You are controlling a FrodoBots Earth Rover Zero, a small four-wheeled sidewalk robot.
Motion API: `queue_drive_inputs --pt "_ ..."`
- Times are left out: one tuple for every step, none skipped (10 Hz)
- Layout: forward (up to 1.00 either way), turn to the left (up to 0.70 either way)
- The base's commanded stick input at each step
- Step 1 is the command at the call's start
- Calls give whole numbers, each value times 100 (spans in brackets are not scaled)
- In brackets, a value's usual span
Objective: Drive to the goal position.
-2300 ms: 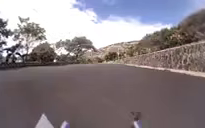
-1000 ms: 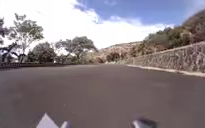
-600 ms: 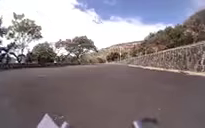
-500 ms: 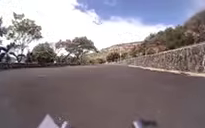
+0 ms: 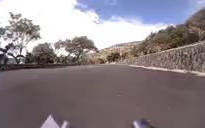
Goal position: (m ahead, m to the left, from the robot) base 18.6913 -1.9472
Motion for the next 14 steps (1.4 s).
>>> queue_drive_inputs --pt "85 0" --pt "85 0" --pt "85 0" --pt "85 0" --pt "85 0" --pt "85 0" --pt "85 0" --pt "85 0" --pt "85 0" --pt "85 0" --pt "85 -1" --pt "85 -33" --pt "85 -34" --pt "85 -34"
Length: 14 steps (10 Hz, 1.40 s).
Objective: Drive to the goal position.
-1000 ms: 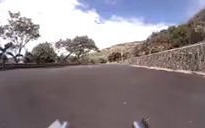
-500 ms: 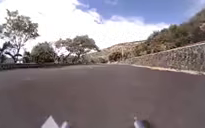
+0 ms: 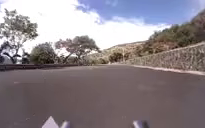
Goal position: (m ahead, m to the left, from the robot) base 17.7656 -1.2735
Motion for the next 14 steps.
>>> queue_drive_inputs --pt "85 -34" --pt "85 -10" --pt "85 0" --pt "85 0" --pt "85 0" --pt "85 0" --pt "85 0" --pt "85 0" --pt "85 0" --pt "85 0" --pt "85 0" --pt "85 0" --pt "85 0" --pt "85 0"
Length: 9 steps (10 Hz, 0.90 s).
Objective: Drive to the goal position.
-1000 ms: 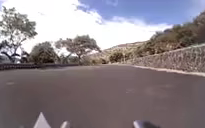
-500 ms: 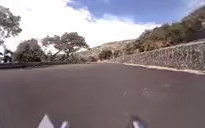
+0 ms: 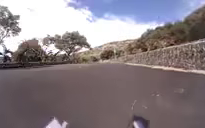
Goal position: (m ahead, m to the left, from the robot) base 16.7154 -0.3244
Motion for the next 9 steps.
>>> queue_drive_inputs --pt "85 0" --pt "85 0" --pt "85 0" --pt "85 0" --pt "85 0" --pt "85 0" --pt "85 0" --pt "85 0" --pt "85 0"
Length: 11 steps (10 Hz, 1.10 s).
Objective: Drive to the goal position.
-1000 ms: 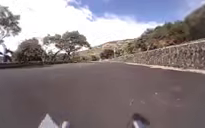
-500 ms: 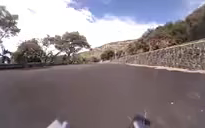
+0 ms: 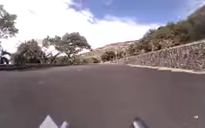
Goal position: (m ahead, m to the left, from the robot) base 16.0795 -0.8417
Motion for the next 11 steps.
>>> queue_drive_inputs --pt "85 0" --pt "85 0" --pt "85 0" --pt "85 0" --pt "85 0" --pt "85 0" --pt "85 0" --pt "85 0" --pt "85 0" --pt "85 0" --pt "85 0"
